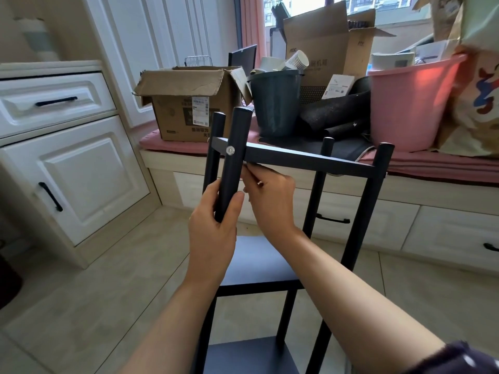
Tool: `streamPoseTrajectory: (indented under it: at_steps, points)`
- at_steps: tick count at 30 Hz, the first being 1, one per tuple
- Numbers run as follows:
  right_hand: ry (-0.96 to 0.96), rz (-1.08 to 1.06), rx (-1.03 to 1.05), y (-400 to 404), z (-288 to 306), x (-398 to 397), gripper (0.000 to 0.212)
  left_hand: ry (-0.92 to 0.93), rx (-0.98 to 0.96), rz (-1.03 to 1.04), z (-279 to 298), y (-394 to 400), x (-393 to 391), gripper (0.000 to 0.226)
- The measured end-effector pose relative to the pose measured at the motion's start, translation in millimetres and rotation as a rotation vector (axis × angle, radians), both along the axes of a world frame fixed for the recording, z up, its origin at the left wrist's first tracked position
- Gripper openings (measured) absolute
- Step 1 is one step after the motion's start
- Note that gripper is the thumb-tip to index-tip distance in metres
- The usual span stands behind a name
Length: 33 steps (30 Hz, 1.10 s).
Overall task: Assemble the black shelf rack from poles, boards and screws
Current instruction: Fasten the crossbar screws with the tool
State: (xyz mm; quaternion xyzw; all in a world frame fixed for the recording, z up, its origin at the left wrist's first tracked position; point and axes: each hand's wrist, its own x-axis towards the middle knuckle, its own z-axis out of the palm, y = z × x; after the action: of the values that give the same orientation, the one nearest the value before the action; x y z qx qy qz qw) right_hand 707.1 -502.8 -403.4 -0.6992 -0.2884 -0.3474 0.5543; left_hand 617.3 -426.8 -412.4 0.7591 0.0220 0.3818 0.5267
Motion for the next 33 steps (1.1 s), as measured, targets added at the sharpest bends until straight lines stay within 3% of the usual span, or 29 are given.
streamPoseTrajectory:
  at_steps: [15, 25, 28, 33]
  points:
    - [0.095, 0.109, 0.153, 35.7, -4.3, 7.8, 0.025, -0.010, -0.031, 0.009, -0.8, 10.6, 3.5, 0.032]
    - [0.130, 0.116, 0.077, 21.8, -2.2, -0.6, 0.015, -0.015, -0.049, -0.021, -1.1, 12.6, 6.4, 0.032]
    - [0.215, 0.109, 0.005, 7.5, -1.7, -7.0, 0.015, -0.003, -0.054, -0.029, -1.1, 11.0, 7.1, 0.030]
    - [0.574, 0.221, -0.023, -29.8, 0.9, -15.3, 0.019, 0.016, -0.069, -0.092, 3.4, 5.5, 6.6, 0.035]
